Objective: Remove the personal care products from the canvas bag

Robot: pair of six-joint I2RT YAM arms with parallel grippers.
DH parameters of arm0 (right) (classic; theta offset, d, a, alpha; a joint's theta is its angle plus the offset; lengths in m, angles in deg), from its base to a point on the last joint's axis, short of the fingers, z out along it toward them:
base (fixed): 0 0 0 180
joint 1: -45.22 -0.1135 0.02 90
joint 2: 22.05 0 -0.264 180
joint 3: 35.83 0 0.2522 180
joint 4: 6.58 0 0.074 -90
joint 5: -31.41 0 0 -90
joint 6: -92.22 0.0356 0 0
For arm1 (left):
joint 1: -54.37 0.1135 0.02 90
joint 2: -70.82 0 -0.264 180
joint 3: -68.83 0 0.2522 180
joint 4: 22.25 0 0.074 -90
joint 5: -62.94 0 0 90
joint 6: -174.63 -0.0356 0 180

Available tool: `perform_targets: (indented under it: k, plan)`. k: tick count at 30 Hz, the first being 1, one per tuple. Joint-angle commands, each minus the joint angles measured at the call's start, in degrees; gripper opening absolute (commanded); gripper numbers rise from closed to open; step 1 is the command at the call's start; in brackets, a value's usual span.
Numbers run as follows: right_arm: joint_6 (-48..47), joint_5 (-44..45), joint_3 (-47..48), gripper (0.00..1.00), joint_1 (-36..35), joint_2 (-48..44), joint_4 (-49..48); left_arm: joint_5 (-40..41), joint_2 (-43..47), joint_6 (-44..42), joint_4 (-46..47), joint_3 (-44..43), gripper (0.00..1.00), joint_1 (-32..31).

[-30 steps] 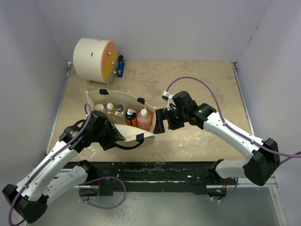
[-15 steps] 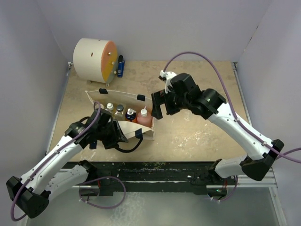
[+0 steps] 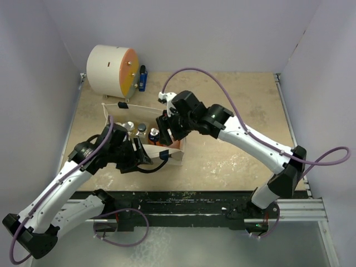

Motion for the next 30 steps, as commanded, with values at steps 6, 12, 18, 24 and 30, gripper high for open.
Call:
perform_targets:
  k: [6,12,18,24,30]
  plan:
    - [4.48,-2.69,-14.06,0.48,-0.53,-5.90,-7.62,2.39,4.61,1.75,5.34,-8.47,0.95,0.14]
    - [11.67,-3.62,-24.33,0.46,-1.96,-10.07,-16.29,8.28,2.94,10.36,-1.32,-6.87,0.99,0.21]
    - [14.81,2.47,-31.98,0.46,-3.05,-11.45,-22.45,8.76,2.58,8.84,-2.28,-1.68,0.91,0.17]
    - [10.68,20.42,-31.11,0.47,-3.10,-10.85,-20.47,0.22,0.19,0.93,1.41,3.28,0.85,0.16]
    - [7.72,28.13,-26.92,0.48,-3.10,-7.86,-21.52,-1.36,-3.09,-5.24,0.57,-0.06,0.87,0.18]
